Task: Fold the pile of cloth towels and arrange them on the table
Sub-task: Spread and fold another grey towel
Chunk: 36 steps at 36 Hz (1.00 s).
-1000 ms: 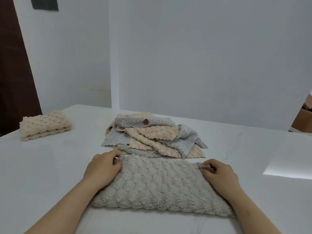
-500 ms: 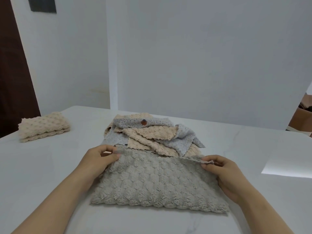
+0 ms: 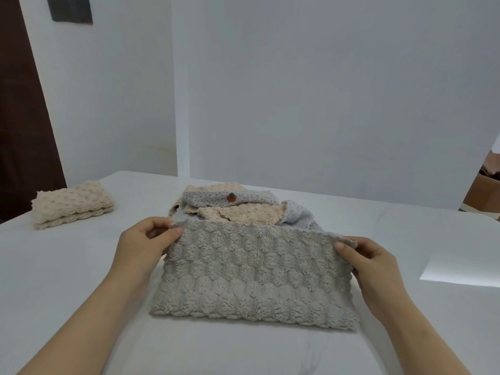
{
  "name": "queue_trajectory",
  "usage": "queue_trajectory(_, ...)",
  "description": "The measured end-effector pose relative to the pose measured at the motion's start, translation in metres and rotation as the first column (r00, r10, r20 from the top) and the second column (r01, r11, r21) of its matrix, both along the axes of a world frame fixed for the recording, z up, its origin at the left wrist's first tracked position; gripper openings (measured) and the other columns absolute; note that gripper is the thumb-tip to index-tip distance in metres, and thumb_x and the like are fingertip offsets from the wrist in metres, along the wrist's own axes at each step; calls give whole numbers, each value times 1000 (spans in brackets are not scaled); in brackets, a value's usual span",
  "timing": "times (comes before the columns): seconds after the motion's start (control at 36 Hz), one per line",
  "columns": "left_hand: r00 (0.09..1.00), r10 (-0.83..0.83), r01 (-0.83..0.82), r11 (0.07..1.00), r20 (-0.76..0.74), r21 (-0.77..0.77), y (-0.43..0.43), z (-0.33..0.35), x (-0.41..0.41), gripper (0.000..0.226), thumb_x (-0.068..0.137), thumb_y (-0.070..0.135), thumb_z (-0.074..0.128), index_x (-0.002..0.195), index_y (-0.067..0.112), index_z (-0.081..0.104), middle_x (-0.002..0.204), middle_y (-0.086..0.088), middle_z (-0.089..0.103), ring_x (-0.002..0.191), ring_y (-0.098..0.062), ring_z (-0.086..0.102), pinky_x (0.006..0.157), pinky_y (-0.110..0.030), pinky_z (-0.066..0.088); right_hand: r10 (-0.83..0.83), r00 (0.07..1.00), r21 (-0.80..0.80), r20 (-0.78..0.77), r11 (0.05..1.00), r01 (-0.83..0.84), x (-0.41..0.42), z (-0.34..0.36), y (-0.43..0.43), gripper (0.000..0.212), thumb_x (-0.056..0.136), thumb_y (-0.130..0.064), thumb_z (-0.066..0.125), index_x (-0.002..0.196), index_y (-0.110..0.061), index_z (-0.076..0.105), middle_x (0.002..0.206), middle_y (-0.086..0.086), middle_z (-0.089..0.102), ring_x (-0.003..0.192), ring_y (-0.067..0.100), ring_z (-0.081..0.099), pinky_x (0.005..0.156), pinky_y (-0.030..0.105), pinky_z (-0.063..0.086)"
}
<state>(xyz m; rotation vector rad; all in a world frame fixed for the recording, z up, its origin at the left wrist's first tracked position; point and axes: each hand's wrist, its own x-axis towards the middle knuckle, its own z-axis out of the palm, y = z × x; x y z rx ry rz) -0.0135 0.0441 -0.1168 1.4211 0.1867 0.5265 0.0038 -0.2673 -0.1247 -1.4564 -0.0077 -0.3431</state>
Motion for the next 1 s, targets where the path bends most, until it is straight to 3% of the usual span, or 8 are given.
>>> queue_trajectory(0.14, 999, -7, 6, 1000, 39, 12, -1, 2, -3, 22, 81, -4, 62, 73, 16, 60, 57, 9, 62, 60, -11, 53, 57, -25, 41, -19, 999, 30, 35, 999, 18, -2, 4, 1, 11, 78, 1, 66, 75, -10, 65, 73, 3, 60, 74, 18, 53, 66, 29, 40)
queue_trajectory(0.25, 998, -19, 17, 999, 54, 46, -1, 6, -5, 24, 84, -3, 59, 73, 18, 60, 72, 2, 60, 50, 1, 54, 40, -11, 40, -38, 998, 47, 52, 998, 36, -3, 8, 1, 22, 78, 3, 66, 68, -17, 65, 66, -6, 61, 68, 15, 53, 54, 24, 42)
queue_trajectory(0.44, 998, -41, 40, 999, 57, 31, -2, 13, -8, 26, 86, -4, 56, 75, 19, 60, 80, 1, 61, 72, -13, 54, 62, -25, 44, -46, 998, 57, 51, 997, 43, -7, 18, 3, 19, 79, 2, 65, 71, -15, 63, 73, 0, 61, 63, 10, 58, 51, 14, 51)
queue_trajectory(0.64, 942, -262, 223, 956, -210, -190, 0, 19, -12, 19, 91, 4, 51, 87, 21, 56, 70, -11, 64, 47, -21, 61, 37, -21, 48, -14, 996, 5, -89, 1000, 14, -14, 31, -1, 7, 82, -7, 65, 78, -12, 63, 73, 3, 62, 55, 12, 61, 42, 13, 49)
queue_trajectory(0.69, 913, -289, 246, 953, -289, -178, 0, 15, -11, 17, 92, 4, 49, 90, 19, 55, 74, -16, 61, 52, -25, 58, 35, -21, 47, 28, 982, -18, -186, 999, -32, -14, 29, -2, 4, 84, -8, 64, 82, -11, 62, 74, 5, 64, 48, 9, 63, 39, 15, 47)
queue_trajectory(0.83, 913, -192, 266, 949, -360, 169, 1, -11, -1, 15, 94, 8, 48, 99, 20, 55, 84, -14, 55, 63, -22, 48, 51, -25, 40, 68, 925, -47, -374, 995, -92, -12, 12, -2, 21, 89, -11, 60, 109, -9, 57, 79, 11, 62, 63, 25, 58, 51, 26, 48)
queue_trajectory(0.92, 895, -196, 359, 848, -400, 390, 1, -18, 0, 9, 90, 16, 57, 91, 24, 60, 95, -6, 58, 73, -20, 52, 63, -27, 39, 34, 920, -162, -391, 981, -105, -9, 4, -5, 39, 88, -20, 62, 124, -11, 49, 89, 9, 59, 78, 36, 55, 61, 34, 38)
queue_trajectory(1.0, 903, -176, 405, 659, -393, 634, 1, -20, 0, 23, 81, 8, 66, 81, 30, 60, 110, -1, 54, 99, -15, 53, 79, -22, 40, -5, 935, -332, -354, 936, -120, -7, 0, -5, 53, 85, -23, 66, 132, -14, 43, 105, 6, 60, 76, 21, 53, 60, 27, 40)
